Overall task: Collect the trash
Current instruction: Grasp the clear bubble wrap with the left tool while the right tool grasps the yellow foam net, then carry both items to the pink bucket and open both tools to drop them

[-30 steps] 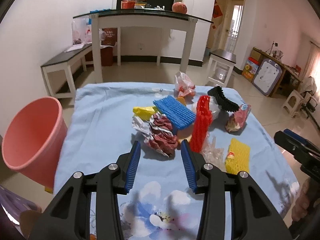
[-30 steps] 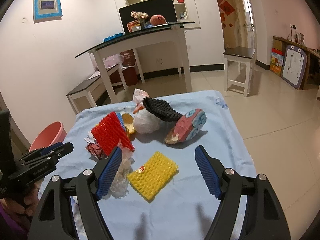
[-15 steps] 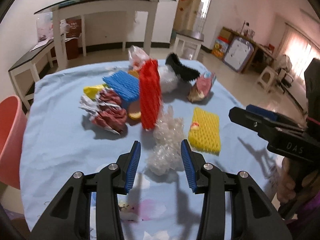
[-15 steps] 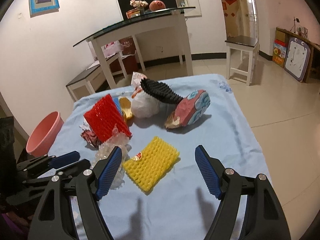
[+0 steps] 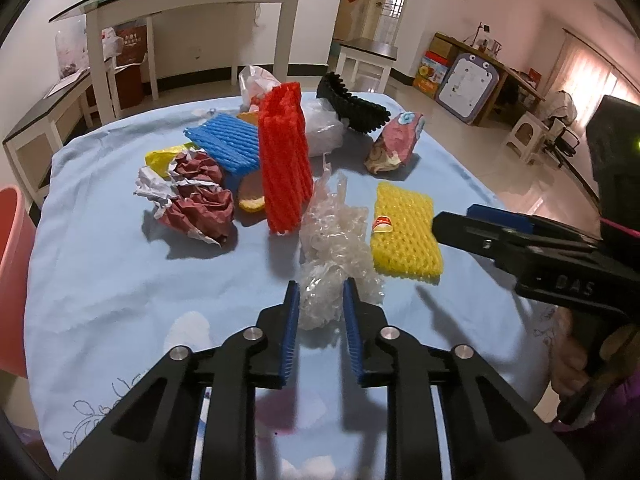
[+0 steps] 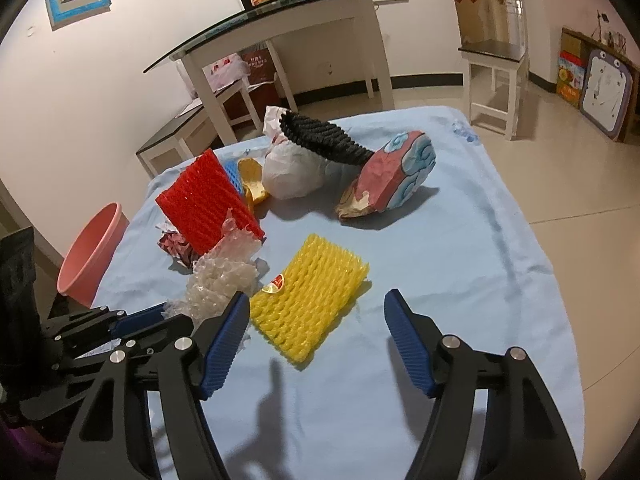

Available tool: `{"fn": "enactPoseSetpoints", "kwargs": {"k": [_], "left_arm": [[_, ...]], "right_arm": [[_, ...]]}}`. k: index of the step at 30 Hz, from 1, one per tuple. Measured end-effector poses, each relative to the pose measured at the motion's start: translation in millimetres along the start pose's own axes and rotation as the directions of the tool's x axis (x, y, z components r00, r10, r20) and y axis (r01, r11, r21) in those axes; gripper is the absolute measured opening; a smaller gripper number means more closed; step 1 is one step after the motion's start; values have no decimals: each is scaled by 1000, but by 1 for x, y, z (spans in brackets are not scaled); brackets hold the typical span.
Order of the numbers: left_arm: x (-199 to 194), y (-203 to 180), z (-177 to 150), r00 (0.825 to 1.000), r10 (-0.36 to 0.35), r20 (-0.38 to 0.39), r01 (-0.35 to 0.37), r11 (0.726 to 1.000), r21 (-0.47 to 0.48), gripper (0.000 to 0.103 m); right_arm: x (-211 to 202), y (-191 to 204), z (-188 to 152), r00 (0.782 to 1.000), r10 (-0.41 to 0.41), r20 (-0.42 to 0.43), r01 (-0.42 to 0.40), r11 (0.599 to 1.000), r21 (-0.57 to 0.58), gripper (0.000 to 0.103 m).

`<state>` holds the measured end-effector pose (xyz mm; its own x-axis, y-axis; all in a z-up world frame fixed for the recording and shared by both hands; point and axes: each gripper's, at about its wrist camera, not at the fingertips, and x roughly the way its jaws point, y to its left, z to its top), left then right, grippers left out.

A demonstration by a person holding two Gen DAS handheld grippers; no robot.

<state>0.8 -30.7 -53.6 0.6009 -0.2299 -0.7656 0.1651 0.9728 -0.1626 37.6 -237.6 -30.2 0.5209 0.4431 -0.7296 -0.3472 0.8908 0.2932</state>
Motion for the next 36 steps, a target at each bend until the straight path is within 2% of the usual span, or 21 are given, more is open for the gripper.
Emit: {"fn": "enactPoseSetpoints", "kwargs": {"k": [7,11,13,15,18,22,29,36], "left_arm": [[-10,-1,-1,1000,-8,25,8,1000,0,19],[-15,-1,-1,999,-16,38,16,1000,-9,18],[-17,-2,-2,999,-21,46,22,1000,-12,18],[-20,-2,-2,998,-22,52,23,1000,-13,18],[-26,-1,-3,997,-27,68,28,999,-17,18],[-37,0,-5,995,-43,95,45,999,-12,18],[-61,-6,-3,986,-68,149,64,997,36,18],[-91,4,0,973,-39,228,32,999,34,18]], "right_arm": [[15,-3,0,998,6,-61,-5,1000,16,63],[23,-3,-1,996,-2,-88,2,1000,9,52],[26,-2,-1,995,-1,-101,0,1000,-7,43],[29,0,-1,993,2,-114,-4,1000,-19,25],[28,1,0,994,3,-109,-6,999,-32,10],[20,2,2,997,6,-83,-8,999,-31,8],[-12,3,3,1000,3,15,-3,1000,-14,8],[-45,18,11,993,10,114,-6,1000,-29,8]]}}
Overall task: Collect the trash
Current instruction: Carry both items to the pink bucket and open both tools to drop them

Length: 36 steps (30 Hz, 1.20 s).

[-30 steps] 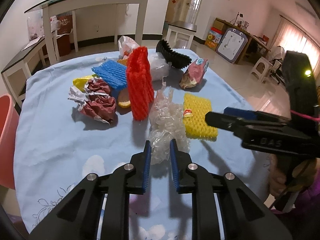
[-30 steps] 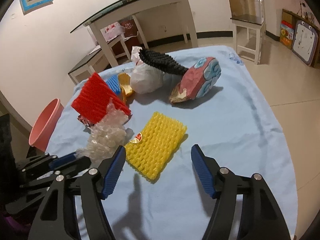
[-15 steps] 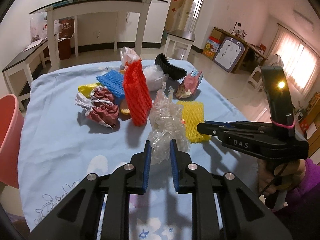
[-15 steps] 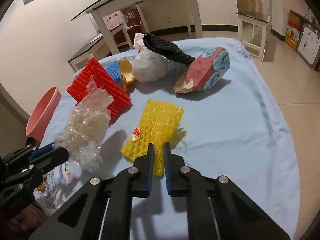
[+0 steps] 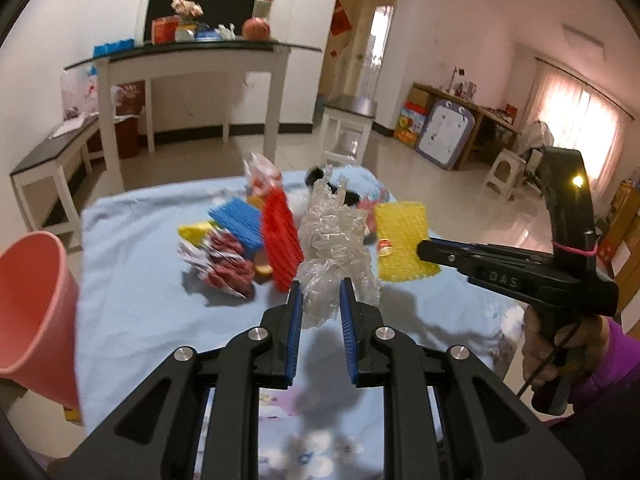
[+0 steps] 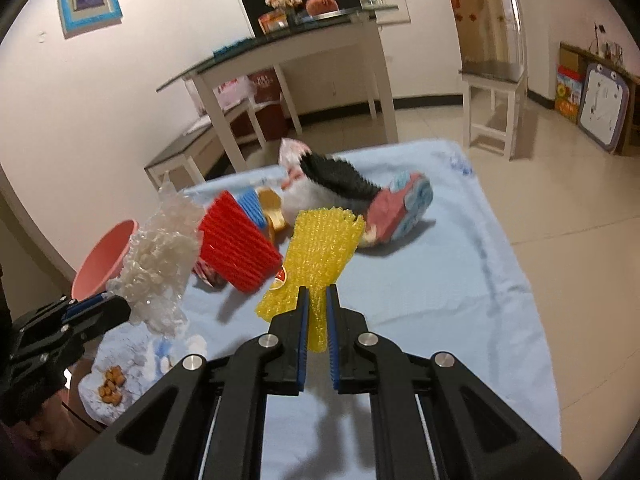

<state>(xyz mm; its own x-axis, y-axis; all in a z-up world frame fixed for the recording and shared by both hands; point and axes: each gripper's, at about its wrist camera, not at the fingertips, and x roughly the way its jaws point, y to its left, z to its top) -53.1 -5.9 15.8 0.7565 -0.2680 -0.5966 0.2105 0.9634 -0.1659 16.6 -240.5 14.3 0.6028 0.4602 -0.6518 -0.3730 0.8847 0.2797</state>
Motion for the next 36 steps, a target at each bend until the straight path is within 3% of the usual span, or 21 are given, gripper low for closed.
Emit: {"fn": "enactPoseSetpoints", "kwargs": {"k": [5,9,17,20,26,36], "left_arm": [[-31,21,8,995,74,70,-73,997,-23,18],[-58,48,11,980,161,120,-154,986,-71,18],[-109,109,4,910,383,161,-331,903,-275,18],[-120,130,-4,877,458,142,-392,855,-338,18],[-123,174,-17,834,546,81,-472,781,-408,18],[-106,228,-45,804,593,-49,-540,693,-478,18]], "right_arm": [[-13,30,19,997,59,53,-57,997,-47,8],[-10,73,38,987,146,69,-137,982,-128,8],[24,170,71,943,334,6,-324,919,-227,8],[40,208,78,921,389,-26,-382,889,-253,8],[76,276,79,895,435,-104,-444,841,-310,8],[149,332,57,870,419,-262,-485,825,-290,8]]}}
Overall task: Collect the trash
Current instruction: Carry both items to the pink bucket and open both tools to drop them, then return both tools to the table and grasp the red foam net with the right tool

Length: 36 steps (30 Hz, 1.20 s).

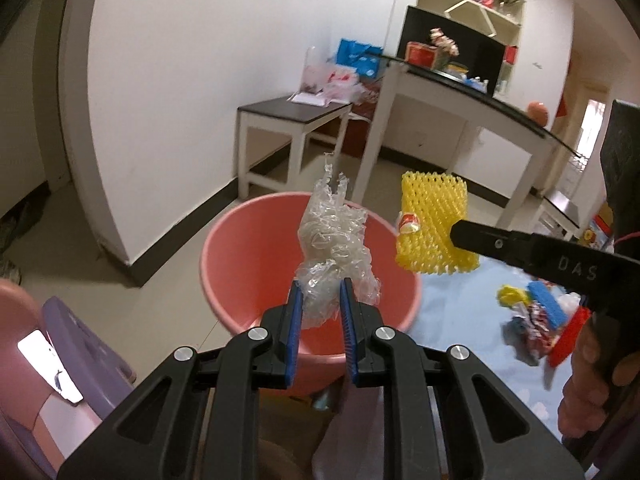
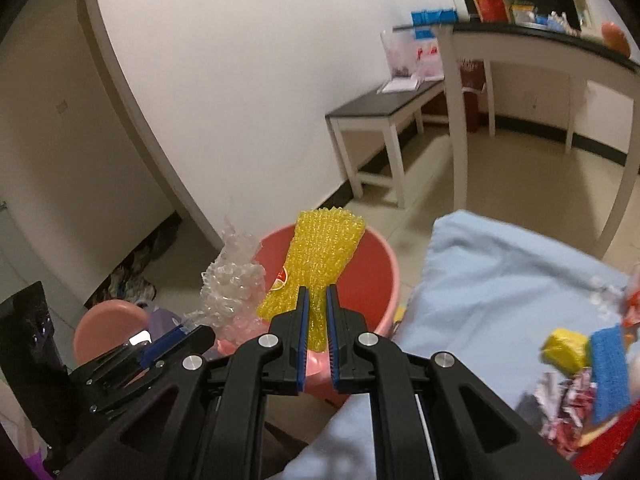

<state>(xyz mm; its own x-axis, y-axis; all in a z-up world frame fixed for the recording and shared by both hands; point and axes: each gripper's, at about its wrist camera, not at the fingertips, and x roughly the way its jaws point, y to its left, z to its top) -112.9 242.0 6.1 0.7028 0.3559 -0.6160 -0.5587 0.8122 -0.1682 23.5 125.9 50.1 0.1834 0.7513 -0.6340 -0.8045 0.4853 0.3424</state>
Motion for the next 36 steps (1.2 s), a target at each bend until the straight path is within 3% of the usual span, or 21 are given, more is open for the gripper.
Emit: {"fn": "enactPoseSetpoints", "kwargs": {"k": [10,14,19,21,30,36], "left_arm": [[26,18,-7,998,30,-57,-33,998,-50,21],[34,22,-5,996,27,-81,-33,997,-77,31],[37,27,-4,996,-3,-87,-7,994,-107,34],[36,28,-4,996,-12,-83,2,993,-120,34],[19,22,-3,997,-42,-61,33,990,-136,34],[6,4,-4,997,-62,-52,57,994,-93,34]], "right_arm": [[45,-10,-7,996,-14,-85,15,1000,20,10],[52,-12,-8,996,-10,-93,13,999,29,19],[55,-11,-9,996,-7,-90,10,999,31,31],[52,-11,-9,997,-3,-82,6,999,32,38],[18,-2,-16,1000,-9,-16,9,1000,-5,49],[-16,0,-26,1000,-7,15,7,1000,-7,50]]}}
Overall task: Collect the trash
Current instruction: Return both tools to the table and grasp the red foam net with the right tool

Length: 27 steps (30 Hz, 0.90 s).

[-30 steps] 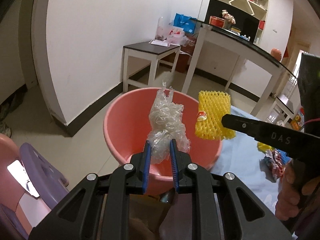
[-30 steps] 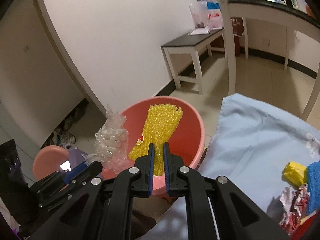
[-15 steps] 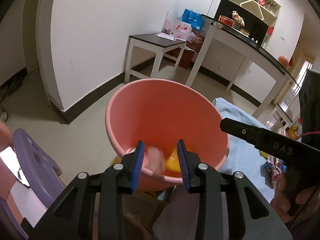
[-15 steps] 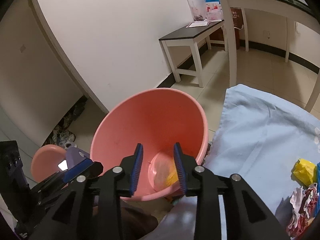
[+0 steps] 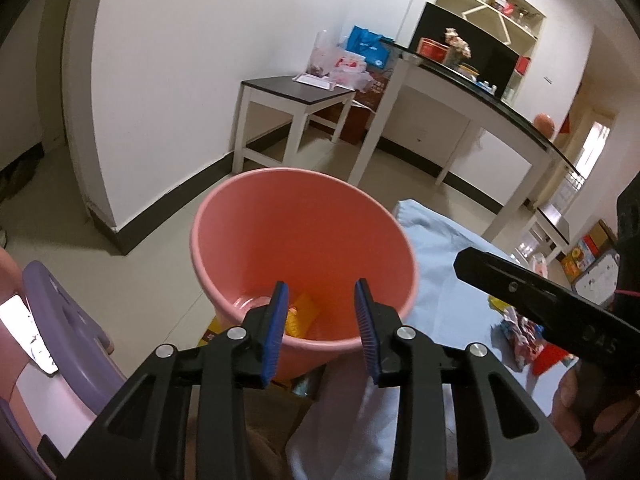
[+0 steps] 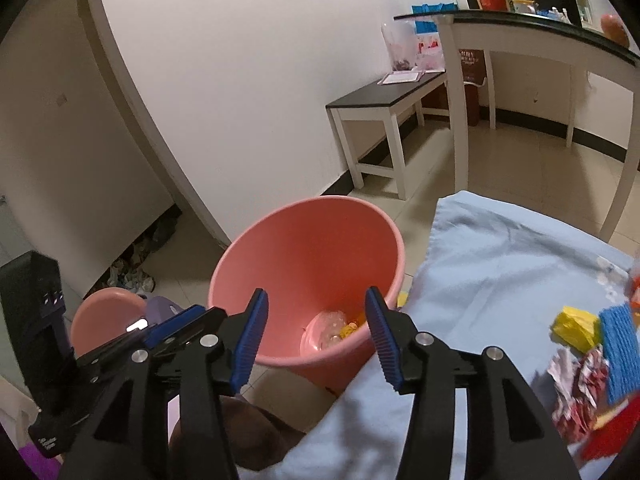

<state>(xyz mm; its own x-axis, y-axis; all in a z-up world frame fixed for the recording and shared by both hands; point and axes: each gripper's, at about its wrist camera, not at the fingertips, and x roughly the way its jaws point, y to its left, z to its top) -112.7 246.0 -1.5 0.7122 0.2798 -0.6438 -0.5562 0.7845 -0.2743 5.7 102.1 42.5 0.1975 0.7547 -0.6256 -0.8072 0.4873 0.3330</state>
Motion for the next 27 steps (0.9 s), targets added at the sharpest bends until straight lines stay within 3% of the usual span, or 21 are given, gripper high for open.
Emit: {"fn": "enactPoseSetpoints", "kwargs": {"k": [7,13,21,27], "left_arm": [[-10,-34,-6,999,-38,2,38,997,64,34],[-14,-68,-13,997,-83,-7,83,990,116,34],[-2,-122,-30,985,-151,-78,163,969,183,34],[11,-154,-43,976,-177,-131,204,950,235,34]], "right_arm": [[-48,-7,-18,998,-32,47,33,999,-6,50],[-93,-30,-44,991,-110,83,108,994,22,50],[-153,-92,-82,962,-251,108,233,961,150,51],[-175,-132,-104,937,-336,96,306,923,234,54]]}}
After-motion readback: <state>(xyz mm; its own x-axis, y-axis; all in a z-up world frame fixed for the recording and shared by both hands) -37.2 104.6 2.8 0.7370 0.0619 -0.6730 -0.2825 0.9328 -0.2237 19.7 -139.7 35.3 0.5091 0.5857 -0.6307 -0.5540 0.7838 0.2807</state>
